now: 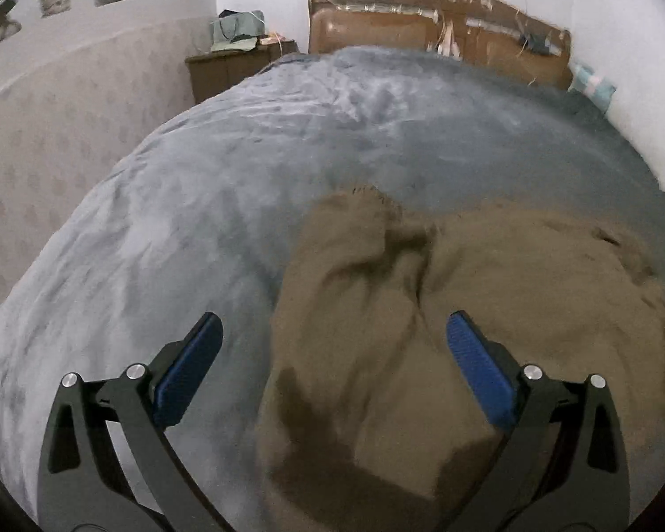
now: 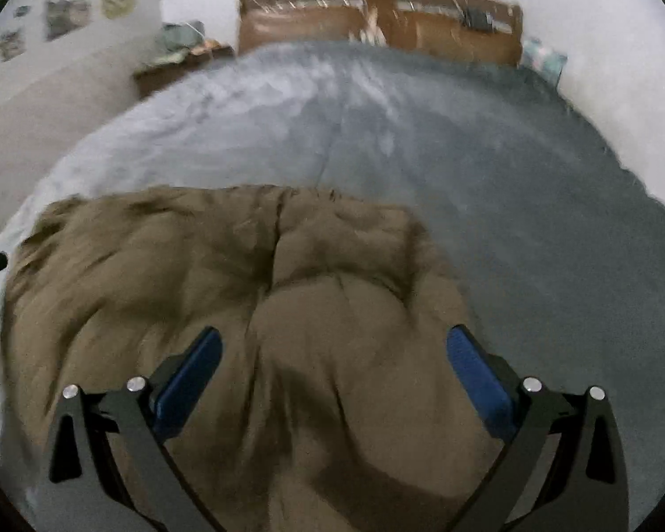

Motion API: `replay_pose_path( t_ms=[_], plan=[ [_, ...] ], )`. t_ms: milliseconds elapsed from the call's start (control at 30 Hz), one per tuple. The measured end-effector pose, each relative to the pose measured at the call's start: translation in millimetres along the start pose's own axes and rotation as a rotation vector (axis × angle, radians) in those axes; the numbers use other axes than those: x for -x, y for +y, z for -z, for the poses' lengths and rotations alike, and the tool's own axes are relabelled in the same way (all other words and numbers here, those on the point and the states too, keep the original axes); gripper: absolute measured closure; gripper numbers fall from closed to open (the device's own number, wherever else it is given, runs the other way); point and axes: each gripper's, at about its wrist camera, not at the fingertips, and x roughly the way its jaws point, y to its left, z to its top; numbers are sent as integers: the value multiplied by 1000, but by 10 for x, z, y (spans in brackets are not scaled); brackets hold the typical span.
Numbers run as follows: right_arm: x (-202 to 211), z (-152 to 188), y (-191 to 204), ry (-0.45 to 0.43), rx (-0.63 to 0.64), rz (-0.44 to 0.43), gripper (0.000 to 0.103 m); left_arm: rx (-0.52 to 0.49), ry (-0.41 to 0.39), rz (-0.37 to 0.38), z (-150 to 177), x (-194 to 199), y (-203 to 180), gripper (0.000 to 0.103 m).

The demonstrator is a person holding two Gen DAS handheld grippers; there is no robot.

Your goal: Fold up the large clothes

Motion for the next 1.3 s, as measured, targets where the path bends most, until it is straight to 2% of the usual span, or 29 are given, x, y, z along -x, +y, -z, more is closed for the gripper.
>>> replay_pose_path(
  t_ms=[33, 133, 233, 267, 300, 367, 500, 600, 667, 733, 767, 800, 833, 867, 900, 933, 967, 1033, 1100, 1133, 1167, 1200, 1233, 1267, 1300],
  plan=[
    [126, 80, -50, 4, -5, -9, 2, -16, 29, -19, 121, 100, 43, 3],
    [421, 341, -270, 105, -46, -31, 2, -46, 105, -67, 465, 240, 172, 3],
    [604, 519, -428, 89, -92, 3, 2, -79, 159, -92, 617, 253, 253, 3],
    [606, 599, -469, 110, -94, -1, 2, -105, 164, -107, 652, 248, 256, 3],
    [566, 660, -467, 129, -85, -4, 2, -133, 159, -122, 691, 229, 262, 3],
    [415, 718, -474, 146, -58, -25, 2, -147, 160, -103, 710, 132, 275, 3],
    [157, 727, -487, 138, -47, -65, 2, -72, 162, -16, 602, -91, 311, 3],
    [-82, 780, -483, 159, -85, -75, 2, -59, 173, -19, 535, -286, 327, 3],
    [-273, 802, -474, 206, -99, -85, 2, -47, 216, -1, 601, -419, 328, 3],
    [-395, 839, -481, 235, -123, -119, 13, -12, 248, 34, 633, -531, 362, 3],
    [-440, 852, -491, 245, -152, -173, 36, 3, 253, 50, 628, -555, 386, 3],
    [-466, 839, -474, 261, -167, -211, 40, 9, 253, 61, 622, -565, 392, 3],
    [-455, 822, -452, 260, -162, -199, 54, 14, 246, 74, 619, -560, 408, 8],
    [-401, 757, -389, 246, -136, -187, 65, 18, 231, 97, 628, -543, 416, 41],
    [-357, 715, -347, 237, -117, -178, 72, 20, 199, 173, 653, -484, 454, 62],
    [-313, 676, -328, 224, -106, -172, 75, 3, 184, 205, 649, -429, 428, 79],
    [-207, 614, -343, 189, -110, -172, 78, -16, 157, 192, 614, -360, 368, 89],
    [47, 533, -475, 125, -171, -177, 81, -29, 108, 204, 561, -217, 293, 93],
    [419, 478, -595, 51, -198, -124, 85, -32, 67, 270, 549, 19, 241, 93],
    [589, 489, -573, 31, -138, -41, 85, -45, 56, 291, 546, 93, 196, 92],
    [682, 518, -550, 27, -82, 23, 83, -66, 51, 301, 552, 157, 144, 83],
    [726, 593, -534, 46, -21, 87, 72, -99, 70, 269, 602, 159, 51, 76],
    [704, 663, -552, 81, 9, 120, 62, -113, 91, 226, 654, 136, 22, 54],
    [595, 796, -608, 164, 27, 157, 42, -125, 125, 156, 719, 64, 10, 31],
    [516, 884, -675, 218, 9, 166, 37, -117, 171, 87, 805, -17, 60, 28]
  ],
)
